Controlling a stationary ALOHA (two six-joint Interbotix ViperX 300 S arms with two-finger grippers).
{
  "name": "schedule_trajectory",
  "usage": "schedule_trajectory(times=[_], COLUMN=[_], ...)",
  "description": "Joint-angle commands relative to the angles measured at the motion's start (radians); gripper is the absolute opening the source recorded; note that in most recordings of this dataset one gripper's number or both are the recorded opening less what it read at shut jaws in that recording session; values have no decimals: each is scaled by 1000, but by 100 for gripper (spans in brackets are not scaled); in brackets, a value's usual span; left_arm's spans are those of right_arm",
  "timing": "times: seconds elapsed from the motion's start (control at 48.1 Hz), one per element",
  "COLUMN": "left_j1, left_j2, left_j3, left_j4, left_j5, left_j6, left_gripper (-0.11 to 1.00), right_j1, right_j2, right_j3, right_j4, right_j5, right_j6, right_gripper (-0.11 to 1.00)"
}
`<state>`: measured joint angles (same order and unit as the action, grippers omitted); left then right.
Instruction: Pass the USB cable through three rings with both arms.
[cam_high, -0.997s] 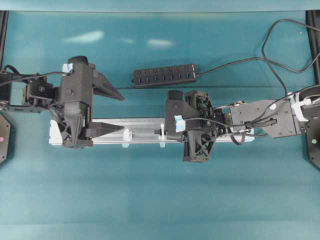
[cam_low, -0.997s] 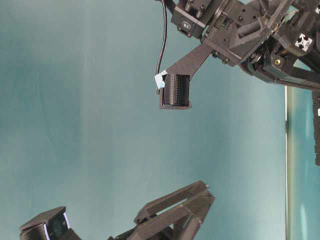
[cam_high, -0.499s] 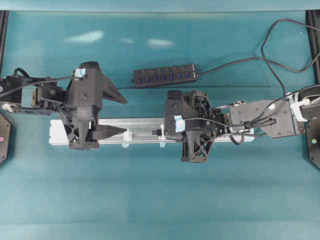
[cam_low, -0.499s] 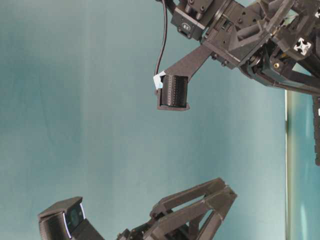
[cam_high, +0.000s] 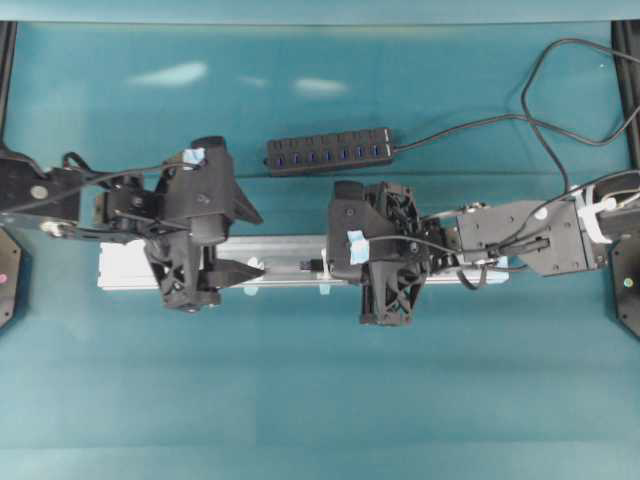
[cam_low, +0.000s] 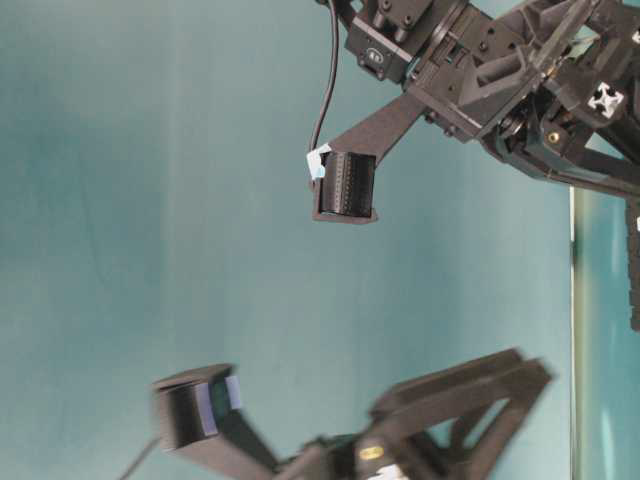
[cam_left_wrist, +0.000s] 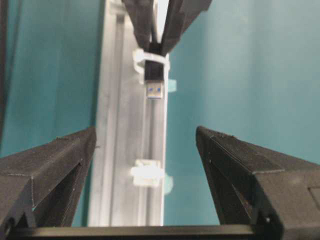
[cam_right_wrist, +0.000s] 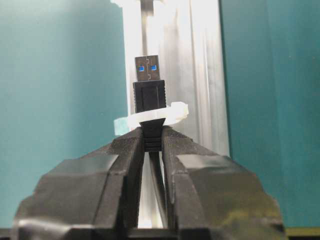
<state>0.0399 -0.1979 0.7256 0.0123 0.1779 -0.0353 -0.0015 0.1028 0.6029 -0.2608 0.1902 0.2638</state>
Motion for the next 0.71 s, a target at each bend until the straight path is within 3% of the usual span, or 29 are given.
schedule_trajectory(times=[0.0,0.686], left_j1=[-6,-23], left_j2=[18,253], left_j3=[-6,-55], left_j4=[0,0], left_j5=[-60,-256], left_j6=[0,6], left_gripper=[89,89], right_j1=[5,5], right_j2=[-6,-6], right_j3=[-15,-15], right_j4=[0,0], right_j5=[-12,-38], right_j6=[5,8], right_gripper=[-6,-6])
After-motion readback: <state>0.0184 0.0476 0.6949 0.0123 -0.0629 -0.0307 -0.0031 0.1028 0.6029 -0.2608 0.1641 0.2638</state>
